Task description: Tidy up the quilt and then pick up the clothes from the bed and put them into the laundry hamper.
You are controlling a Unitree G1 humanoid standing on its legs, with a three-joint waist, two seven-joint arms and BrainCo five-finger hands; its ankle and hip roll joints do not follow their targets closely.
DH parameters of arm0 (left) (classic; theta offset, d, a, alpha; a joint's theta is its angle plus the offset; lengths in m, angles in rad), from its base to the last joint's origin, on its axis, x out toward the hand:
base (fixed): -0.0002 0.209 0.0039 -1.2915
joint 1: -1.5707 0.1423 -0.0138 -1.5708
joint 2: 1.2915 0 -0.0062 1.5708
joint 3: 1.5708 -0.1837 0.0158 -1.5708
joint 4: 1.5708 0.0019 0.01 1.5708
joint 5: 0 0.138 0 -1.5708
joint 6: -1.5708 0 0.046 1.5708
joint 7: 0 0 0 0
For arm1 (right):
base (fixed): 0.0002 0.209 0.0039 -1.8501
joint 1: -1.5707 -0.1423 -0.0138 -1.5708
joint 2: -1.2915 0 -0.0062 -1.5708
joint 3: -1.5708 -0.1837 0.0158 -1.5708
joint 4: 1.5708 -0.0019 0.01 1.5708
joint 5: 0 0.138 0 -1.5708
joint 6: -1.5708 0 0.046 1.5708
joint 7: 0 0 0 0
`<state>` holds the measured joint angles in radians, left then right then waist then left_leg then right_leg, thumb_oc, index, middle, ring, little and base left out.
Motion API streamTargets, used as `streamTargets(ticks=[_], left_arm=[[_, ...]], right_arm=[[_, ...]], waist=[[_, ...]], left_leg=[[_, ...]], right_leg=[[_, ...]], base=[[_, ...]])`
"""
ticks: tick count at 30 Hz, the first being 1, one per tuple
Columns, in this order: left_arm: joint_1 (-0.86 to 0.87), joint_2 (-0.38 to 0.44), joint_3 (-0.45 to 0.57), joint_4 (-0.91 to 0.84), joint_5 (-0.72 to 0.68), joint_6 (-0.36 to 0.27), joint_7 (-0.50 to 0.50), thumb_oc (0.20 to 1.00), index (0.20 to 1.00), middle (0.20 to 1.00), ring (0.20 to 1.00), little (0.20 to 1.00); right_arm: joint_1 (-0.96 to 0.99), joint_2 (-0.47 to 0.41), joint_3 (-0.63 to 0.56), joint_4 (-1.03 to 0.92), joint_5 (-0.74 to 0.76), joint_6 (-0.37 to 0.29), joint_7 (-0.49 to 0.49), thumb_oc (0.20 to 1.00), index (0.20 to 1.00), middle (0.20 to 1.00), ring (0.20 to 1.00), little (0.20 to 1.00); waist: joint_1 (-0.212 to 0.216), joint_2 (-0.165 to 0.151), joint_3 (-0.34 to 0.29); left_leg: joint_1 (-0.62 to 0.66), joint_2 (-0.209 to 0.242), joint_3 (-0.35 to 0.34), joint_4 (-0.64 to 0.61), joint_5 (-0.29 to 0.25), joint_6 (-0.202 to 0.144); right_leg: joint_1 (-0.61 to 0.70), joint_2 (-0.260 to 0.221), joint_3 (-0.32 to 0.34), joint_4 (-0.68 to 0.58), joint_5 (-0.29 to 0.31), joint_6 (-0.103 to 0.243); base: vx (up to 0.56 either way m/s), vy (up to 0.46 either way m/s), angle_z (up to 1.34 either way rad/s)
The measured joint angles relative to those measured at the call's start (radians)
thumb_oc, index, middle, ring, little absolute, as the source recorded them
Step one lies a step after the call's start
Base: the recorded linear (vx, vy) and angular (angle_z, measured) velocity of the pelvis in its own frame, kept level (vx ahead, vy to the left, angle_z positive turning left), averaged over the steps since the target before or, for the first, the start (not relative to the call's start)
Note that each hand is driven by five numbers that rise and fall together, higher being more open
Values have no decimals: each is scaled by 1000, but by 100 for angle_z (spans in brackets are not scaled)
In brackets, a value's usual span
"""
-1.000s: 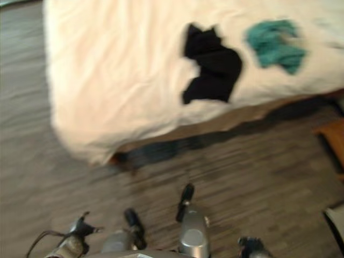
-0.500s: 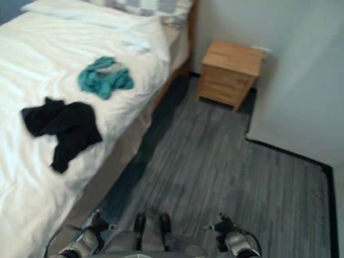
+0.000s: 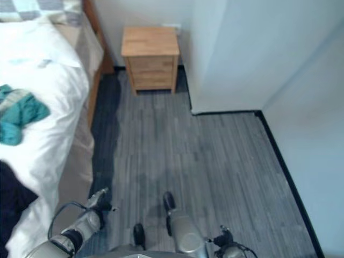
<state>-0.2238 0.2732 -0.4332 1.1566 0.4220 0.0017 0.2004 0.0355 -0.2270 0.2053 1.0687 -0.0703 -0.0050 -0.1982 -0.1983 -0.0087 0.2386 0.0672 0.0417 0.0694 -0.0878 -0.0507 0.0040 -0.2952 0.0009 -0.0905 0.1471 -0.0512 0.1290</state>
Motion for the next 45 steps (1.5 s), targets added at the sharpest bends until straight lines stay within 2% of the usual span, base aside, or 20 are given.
streamTargets(ticks=[2, 4, 5, 7, 11, 14, 17, 18, 20, 23, 25, 28, 30, 32, 33, 37, 40, 42, 43, 45], left_arm=[[34, -4, 8, 1, 18, -1, -1, 1000, 1000, 1000, 1000, 1000], [72, -26, 74, 52, 23, -2, -2, 1000, 1000, 1000, 1000, 1000], [92, -27, 77, 57, 21, -1, 1, 1000, 1000, 1000, 1000, 1000], [113, -32, 115, 38, -8, -1, 17, 1000, 1000, 1000, 1000, 1000], [132, -19, 147, 19, -62, 7, 42, 1000, 1000, 1000, 1000, 1000], [126, -24, 148, 27, -66, 0, 41, 1000, 1000, 1000, 1000, 1000], [132, -23, 190, 36, -66, 1, 52, 1000, 1000, 1000, 1000, 1000], [139, -29, 232, 56, -67, 13, 48, 1000, 1000, 1000, 1000, 1000], [166, -43, 221, 122, -69, 32, 36, 1000, 1000, 1000, 1000, 1000], [188, -22, 198, 137, -68, 42, 32, 1000, 1000, 1000, 1000, 1000], [184, -24, 195, 134, -69, 46, 31, 1000, 1000, 1000, 1000, 1000], [151, -10, 189, 79, -69, 40, 38, 1000, 1000, 1000, 1000, 1000], [109, -2, 183, 80, -69, 41, 39, 1000, 1000, 1000, 1000, 1000], [97, 6, 176, 80, -69, 39, 40, 1000, 1000, 1000, 1000, 1000], [96, 13, 162, 88, -68, 40, 41, 1000, 1000, 1000, 1000, 1000], [123, 22, 152, 107, -68, 19, 41, 1000, 1000, 1000, 1000, 1000], [173, -1, 178, 115, -69, 7, 39, 1000, 1000, 1000, 1000, 1000], [188, -17, 218, 116, -96, 1, 39, 1000, 1000, 1000, 1000, 1000], [181, -21, 235, 104, -107, 1, 41, 1000, 1000, 1000, 1000, 1000], [190, -15, 245, 71, -109, 5, 53, 1000, 1000, 1000, 1000, 1000]], right_arm=[[0, -13, 0, -2, -2, -3, -2, 1000, 1000, 1000, 1000, 1000], [-4, -20, -11, 7, -5, -1, -2, 1000, 1000, 1000, 1000, 1000], [0, -35, -1, -1, -9, -3, -1, 1000, 1000, 1000, 1000, 1000], [-36, -76, 28, -10, -13, 1, -9, 1000, 1000, 1000, 1000, 1000], [-126, -65, 49, 34, -33, 5, -16, 1000, 1000, 1000, 1000, 1000], [-146, -58, 90, 54, -50, 5, -17, 1000, 1000, 1000, 1000, 1000], [-118, -46, 75, 90, -50, 8, -16, 1000, 1000, 1000, 1000, 1000], [-75, -39, 72, 91, -51, 8, -18, 1000, 1000, 1000, 1000, 1000], [-51, -28, 76, 139, -51, 10, -17, 1000, 1000, 1000, 1000, 1000], [15, 2, 74, 107, -78, 15, -6, 1000, 1000, 1000, 1000, 1000], [14, -6, 62, 105, -77, 28, -5, 1000, 1000, 1000, 1000, 1000], [-11, -10, 37, 53, -75, 28, -1, 1000, 1000, 1000, 1000, 1000], [-22, -20, 37, 41, -68, 22, 0, 1000, 1000, 1000, 1000, 1000], [-37, -26, 36, 44, -66, 22, 0, 1000, 1000, 1000, 1000, 1000], [-64, -28, 36, 50, -62, 22, 1, 1000, 1000, 1000, 1000, 1000], [-60, -13, 40, 60, -48, 33, 11, 1000, 1000, 1000, 1000, 1000], [-90, -42, 39, 14, -48, 36, 31, 1000, 1000, 1000, 1000, 1000], [-109, -97, 39, -114, -48, 38, 29, 1000, 1000, 1000, 1000, 1000], [-72, -149, 36, -283, -49, 23, 30, 1000, 1000, 1000, 1000, 1000], [-69, -185, 36, -400, -49, 6, 30, 1000, 1000, 1000, 1000, 1000]], waist=[[1, 28, 13], [10, 20, 15], [46, -14, 2], [99, -17, 8], [191, -41, 16], [213, -43, 12], [232, -83, -2], [225, -98, -14], [225, -55, -38], [219, -83, -44], [197, -84, -34], [188, -48, -11], [172, -45, -8], [177, -55, -11], [173, -56, -10], [171, -67, -16], [166, -42, -10], [176, -43, 7], [157, -60, 29], [147, -73, 37]], left_leg=[[64, 36, 8, 5, -21, -40], [12, 54, 0, 305, -70, -134], [-130, 38, -4, 606, -34, -195], [-325, 37, -60, 977, 47, -173], [-362, 43, 10, 657, 19, -127], [-339, 33, 100, 146, 122, -81], [-372, -3, 301, 92, 160, -17], [-355, -26, 406, 153, 131, 56], [-265, -20, 340, 154, 143, 166], [-150, -70, 250, 120, 95, 154], [-75, -110, 177, 91, 68, 169], [-2, -103, 42, 43, 72, 136], [24, -104, -60, 25, 52, 104], [38, -110, -95, 7, 43, 98], [68, -112, -193, 7, -10, 52], [148, -56, -286, 7, -66, 13], [56, -10, -237, 236, -86, -53], [-64, 10, -140, 443, -20, -123], [-126, 74, 32, 522, -26, -120], [-140, 121, 148, 472, -22, -122]], right_leg=[[75, 33, -42, -47, 46, -11], [202, 40, -41, -97, 32, -51], [214, 17, -50, -98, 35, -122], [253, 21, -22, -118, 40, -157], [412, 45, 43, -232, 46, -144], [475, 80, 5, -231, -13, -146], [525, 77, -70, -231, -87, -110], [572, 79, -94, -197, -120, -61], [500, 115, -107, 114, -173, -6], [270, -5, -136, 684, -119, 17], [163, -90, -98, 765, -127, 7], [48, -109, -19, 540, -125, 9], [77, -116, 25, 163, -112, 27], [83, -140, 51, -61, -52, 42], [96, -161, 165, -241, 30, 49], [151, -155, 166, -233, 135, 34], [199, -114, 136, -230, 240, 3], [238, -115, 64, -229, 232, -100], [269, -121, 1, -229, 214, -126], [285, -118, -37, -229, 203, -141]], base=[[518, -62, -13], [386, -116, 8], [362, -128, -18], [621, 50, -60], [652, 230, -50], [524, 190, 18], [626, 209, 55], [382, 147, 64], [654, 167, 55], [445, 81, 73], [569, 20, 118], [678, -187, 134], [478, -226, 141], [439, -291, 112], [502, -391, 146], [498, -438, 108], [197, -332, 86], [86, -288, 100], [109, -127, 115], [155, -114, 85]])
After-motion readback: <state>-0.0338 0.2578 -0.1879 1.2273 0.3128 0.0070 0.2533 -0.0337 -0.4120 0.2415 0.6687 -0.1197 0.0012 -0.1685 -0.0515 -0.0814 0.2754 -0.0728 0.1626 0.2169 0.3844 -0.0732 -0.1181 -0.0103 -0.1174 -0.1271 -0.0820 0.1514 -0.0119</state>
